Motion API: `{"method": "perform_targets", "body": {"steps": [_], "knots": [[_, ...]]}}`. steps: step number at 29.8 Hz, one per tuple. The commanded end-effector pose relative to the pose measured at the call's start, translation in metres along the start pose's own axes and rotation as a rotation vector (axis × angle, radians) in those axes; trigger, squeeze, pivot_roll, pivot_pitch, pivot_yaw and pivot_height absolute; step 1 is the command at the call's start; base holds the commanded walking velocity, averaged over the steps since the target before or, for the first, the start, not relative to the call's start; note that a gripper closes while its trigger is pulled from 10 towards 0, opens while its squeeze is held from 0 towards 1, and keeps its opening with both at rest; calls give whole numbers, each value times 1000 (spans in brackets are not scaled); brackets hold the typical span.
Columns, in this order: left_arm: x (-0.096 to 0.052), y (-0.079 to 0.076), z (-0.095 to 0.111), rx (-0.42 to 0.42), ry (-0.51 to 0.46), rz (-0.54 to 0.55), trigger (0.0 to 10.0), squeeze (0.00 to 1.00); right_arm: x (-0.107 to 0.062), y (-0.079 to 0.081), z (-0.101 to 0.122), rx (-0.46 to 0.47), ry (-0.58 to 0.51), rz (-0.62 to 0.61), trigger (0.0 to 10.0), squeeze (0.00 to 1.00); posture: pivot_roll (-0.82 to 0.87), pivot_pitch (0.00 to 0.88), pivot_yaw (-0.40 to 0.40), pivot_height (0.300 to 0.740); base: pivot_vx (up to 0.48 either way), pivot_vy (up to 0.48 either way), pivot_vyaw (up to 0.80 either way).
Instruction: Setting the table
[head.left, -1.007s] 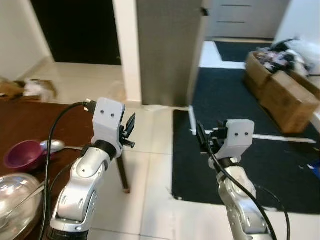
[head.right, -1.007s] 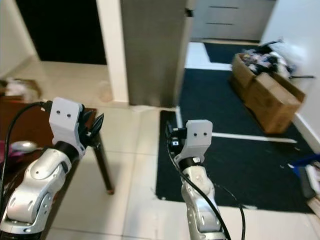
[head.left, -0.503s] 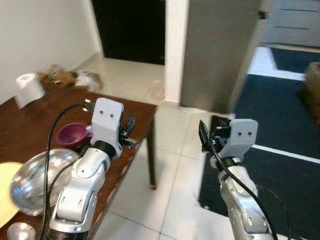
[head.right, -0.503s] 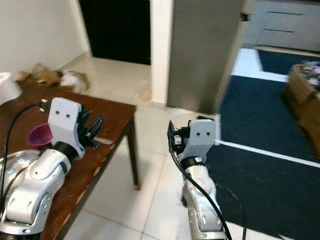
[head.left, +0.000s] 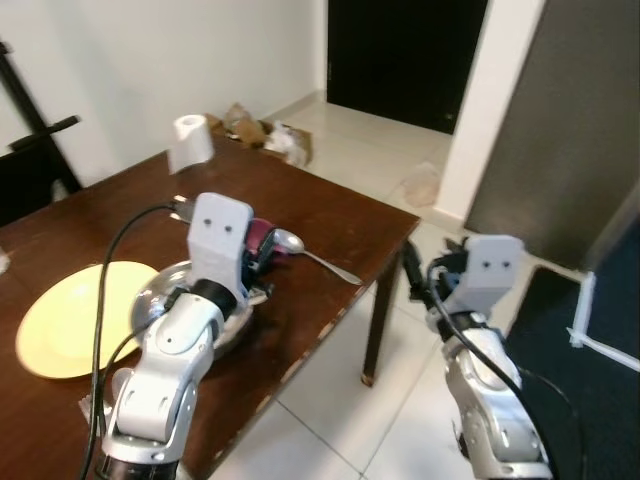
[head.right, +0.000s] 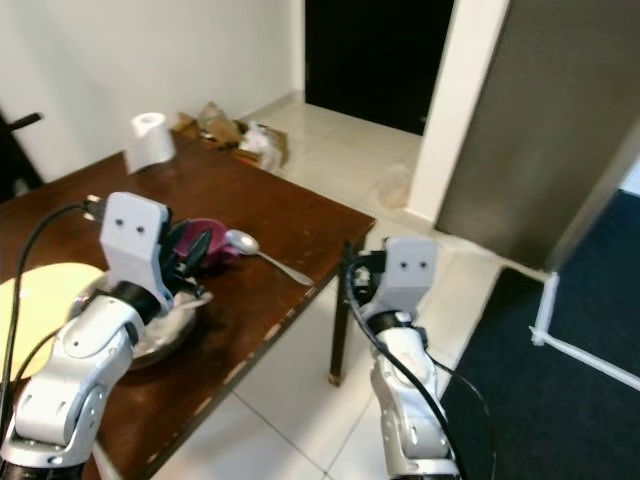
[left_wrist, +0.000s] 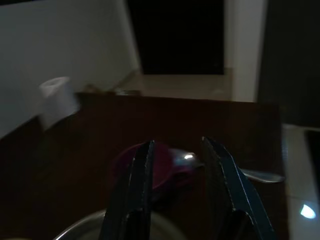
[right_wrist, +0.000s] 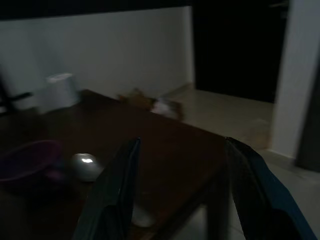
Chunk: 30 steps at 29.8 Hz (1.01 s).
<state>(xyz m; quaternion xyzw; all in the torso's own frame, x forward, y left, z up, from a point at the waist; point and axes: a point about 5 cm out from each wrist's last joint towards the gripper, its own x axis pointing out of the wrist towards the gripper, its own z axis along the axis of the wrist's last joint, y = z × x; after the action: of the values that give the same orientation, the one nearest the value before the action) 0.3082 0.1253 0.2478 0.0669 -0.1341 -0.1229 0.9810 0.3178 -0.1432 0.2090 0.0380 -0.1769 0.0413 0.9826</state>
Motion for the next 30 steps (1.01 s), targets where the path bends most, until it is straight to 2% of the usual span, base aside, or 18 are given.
{"method": "perform_targets", "body": {"steps": [1,30], "knots": [[0,-1,-2,6,16,-1,10000,0,-2,0,-4,14,19,22,10000,0,48,72,107,740,0,0,794],[1,2,-4,18,37,16,10000,0,-4,4,-4,26,28,71,10000,0,50,79,106,740,0,0,794]]}}
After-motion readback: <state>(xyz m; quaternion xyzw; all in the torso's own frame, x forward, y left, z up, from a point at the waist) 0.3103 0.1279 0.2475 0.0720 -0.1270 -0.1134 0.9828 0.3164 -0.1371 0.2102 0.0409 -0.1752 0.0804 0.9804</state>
